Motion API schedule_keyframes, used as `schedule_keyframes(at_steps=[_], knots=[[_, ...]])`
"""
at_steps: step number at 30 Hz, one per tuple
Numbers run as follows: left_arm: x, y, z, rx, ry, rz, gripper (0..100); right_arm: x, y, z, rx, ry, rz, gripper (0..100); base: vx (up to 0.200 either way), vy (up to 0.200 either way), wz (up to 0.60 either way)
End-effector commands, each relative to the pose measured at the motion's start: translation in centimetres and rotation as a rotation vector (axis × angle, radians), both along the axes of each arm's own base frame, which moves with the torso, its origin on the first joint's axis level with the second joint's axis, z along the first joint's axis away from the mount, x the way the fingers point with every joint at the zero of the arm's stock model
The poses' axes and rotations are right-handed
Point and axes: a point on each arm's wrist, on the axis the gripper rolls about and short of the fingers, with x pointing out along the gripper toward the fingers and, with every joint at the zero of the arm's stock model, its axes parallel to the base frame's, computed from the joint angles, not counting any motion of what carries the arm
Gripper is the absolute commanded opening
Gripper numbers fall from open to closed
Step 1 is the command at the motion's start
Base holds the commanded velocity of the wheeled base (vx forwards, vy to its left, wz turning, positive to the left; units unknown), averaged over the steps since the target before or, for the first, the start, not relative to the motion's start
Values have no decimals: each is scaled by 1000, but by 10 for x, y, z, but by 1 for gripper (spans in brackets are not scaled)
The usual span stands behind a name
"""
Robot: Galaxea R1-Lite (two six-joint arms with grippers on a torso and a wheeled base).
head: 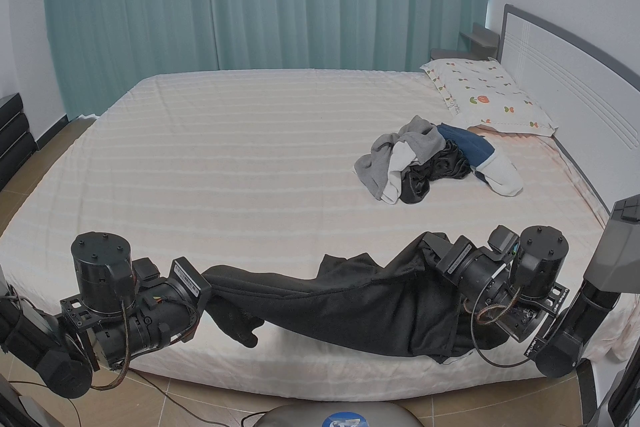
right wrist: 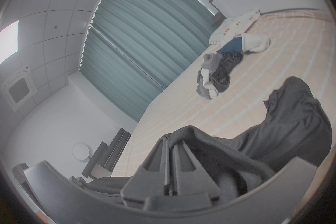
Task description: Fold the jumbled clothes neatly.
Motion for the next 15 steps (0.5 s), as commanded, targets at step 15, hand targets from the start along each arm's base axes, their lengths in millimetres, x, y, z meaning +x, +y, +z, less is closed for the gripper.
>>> schedule_keyframes(at_steps=[15], knots=[[-6, 10, -11, 18, 55, 17, 0, 6, -25, -26, -9, 116, -83, 0, 0, 200, 0]])
